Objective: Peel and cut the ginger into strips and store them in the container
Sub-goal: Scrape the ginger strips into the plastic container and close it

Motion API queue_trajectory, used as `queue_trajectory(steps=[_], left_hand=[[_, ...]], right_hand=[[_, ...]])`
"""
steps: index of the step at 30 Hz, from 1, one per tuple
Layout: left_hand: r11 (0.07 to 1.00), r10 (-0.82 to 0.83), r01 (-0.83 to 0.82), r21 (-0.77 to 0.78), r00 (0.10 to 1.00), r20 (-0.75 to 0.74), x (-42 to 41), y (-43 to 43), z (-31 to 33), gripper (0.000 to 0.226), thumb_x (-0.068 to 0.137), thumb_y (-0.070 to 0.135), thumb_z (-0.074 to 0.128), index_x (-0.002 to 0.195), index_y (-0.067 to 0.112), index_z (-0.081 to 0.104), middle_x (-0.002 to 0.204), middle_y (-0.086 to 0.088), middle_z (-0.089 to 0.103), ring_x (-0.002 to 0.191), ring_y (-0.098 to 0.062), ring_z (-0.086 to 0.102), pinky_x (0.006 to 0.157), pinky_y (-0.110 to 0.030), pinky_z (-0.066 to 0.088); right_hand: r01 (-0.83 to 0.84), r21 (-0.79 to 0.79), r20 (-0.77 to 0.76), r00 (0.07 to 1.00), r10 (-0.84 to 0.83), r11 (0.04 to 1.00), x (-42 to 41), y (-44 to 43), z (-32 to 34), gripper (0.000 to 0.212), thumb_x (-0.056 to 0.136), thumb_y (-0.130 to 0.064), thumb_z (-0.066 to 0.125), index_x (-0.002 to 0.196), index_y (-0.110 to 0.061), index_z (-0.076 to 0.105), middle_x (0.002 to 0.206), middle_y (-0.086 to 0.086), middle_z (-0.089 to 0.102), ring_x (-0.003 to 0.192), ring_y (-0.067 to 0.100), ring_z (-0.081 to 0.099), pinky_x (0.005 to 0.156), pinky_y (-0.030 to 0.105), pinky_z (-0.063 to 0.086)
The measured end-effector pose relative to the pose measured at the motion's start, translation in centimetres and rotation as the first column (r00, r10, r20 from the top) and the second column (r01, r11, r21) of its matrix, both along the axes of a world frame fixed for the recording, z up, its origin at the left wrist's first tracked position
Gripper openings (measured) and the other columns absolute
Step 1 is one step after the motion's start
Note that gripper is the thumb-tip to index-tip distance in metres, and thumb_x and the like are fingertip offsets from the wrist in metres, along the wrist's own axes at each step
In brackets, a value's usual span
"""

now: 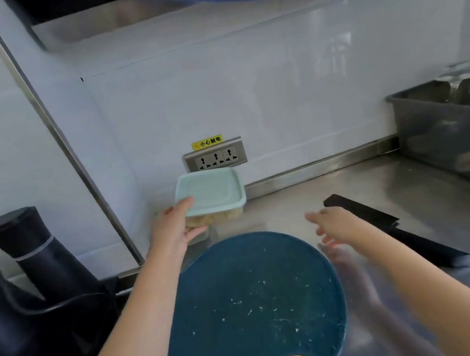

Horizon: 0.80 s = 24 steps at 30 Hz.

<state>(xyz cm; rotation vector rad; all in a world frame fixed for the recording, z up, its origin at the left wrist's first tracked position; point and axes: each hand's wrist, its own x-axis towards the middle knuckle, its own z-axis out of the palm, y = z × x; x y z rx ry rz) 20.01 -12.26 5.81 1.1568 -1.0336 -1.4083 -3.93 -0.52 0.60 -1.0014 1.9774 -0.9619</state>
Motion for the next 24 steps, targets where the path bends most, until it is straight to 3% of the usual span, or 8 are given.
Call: queue_trajectory(steps=[2, 5, 12, 17, 21, 24], left_hand=[[0.993, 0.112, -0.112, 0.024, 0.994, 0.011, 1.1, -2.8, 0.1, 0.027, 0.089, 0.015, 0.063, 0.111, 0.005, 0.052, 0.11, -0.011, 0.057, 0.088, -0.028, 0.063, 0.068, -0.038, 0.056], [0.986, 0.148, -0.151, 0.068, 0.988, 0.039, 2.0, -5.6, 0.1, 0.041, 0.089, 0.013, 0.061, 0.125, 0.001, 0.046, 0.115, -0.015, 0.049, 0.082, -0.029, 0.06, 0.075, -0.04, 0.055], [0.975, 0.187, -0.198, 0.097, 0.976, 0.114, 3.3, -9.8, -0.3, 0.045, 0.091, 0.014, 0.06, 0.131, 0.001, 0.044, 0.132, -0.017, 0.05, 0.116, -0.032, 0.052, 0.089, -0.044, 0.052], [0.969, 0.206, -0.225, 0.103, 0.964, 0.165, 3.4, -10.0, -1.3, 0.04, 0.093, 0.009, 0.054, 0.132, 0.003, 0.045, 0.129, -0.015, 0.049, 0.119, -0.031, 0.05, 0.095, -0.047, 0.048], [0.949, 0.289, -0.302, 0.086, 0.947, 0.138, 3.9, -9.0, -1.0, 0.033, 0.088, 0.013, 0.059, 0.119, 0.002, 0.055, 0.105, -0.012, 0.059, 0.099, -0.028, 0.06, 0.087, -0.041, 0.052], [0.943, 0.322, -0.327, 0.059, 0.943, 0.081, 3.9, -7.4, -0.4, 0.024, 0.087, 0.01, 0.056, 0.111, 0.005, 0.056, 0.103, -0.012, 0.06, 0.091, -0.025, 0.06, 0.076, -0.034, 0.051]], right_hand=[[-0.045, 0.094, -0.159, 0.985, 0.06, 0.995, -0.7, -0.5, -1.8, 0.035, 0.097, -0.023, 0.048, 0.118, 0.002, 0.061, 0.102, 0.014, 0.065, 0.089, 0.027, 0.058, 0.084, 0.035, 0.048], [-0.113, 0.126, -0.335, 0.93, 0.15, 0.986, -0.6, -0.8, -2.8, 0.028, 0.097, -0.018, 0.045, 0.118, -0.012, 0.062, 0.119, 0.004, 0.062, 0.109, 0.022, 0.056, 0.085, 0.026, 0.041], [-0.153, 0.104, -0.372, 0.91, 0.181, 0.983, -0.8, -1.6, -3.6, 0.025, 0.098, -0.023, 0.044, 0.117, -0.019, 0.059, 0.119, 0.003, 0.06, 0.107, 0.02, 0.054, 0.084, 0.026, 0.039], [-0.153, 0.085, -0.376, 0.91, 0.174, 0.985, -1.1, -1.8, -4.3, 0.027, 0.098, -0.036, 0.049, 0.118, -0.02, 0.057, 0.115, 0.003, 0.06, 0.1, 0.019, 0.054, 0.08, 0.028, 0.04], [-0.177, 0.105, -0.449, 0.87, 0.205, 0.979, -0.8, -1.5, -4.4, 0.032, 0.097, -0.038, 0.049, 0.124, -0.021, 0.054, 0.117, 0.005, 0.054, 0.103, 0.02, 0.053, 0.083, 0.028, 0.041], [-0.212, 0.142, -0.472, 0.844, 0.255, 0.967, -0.7, -1.1, -4.2, 0.034, 0.097, -0.038, 0.051, 0.125, -0.02, 0.054, 0.124, 0.008, 0.051, 0.106, 0.023, 0.053, 0.084, 0.028, 0.04]])
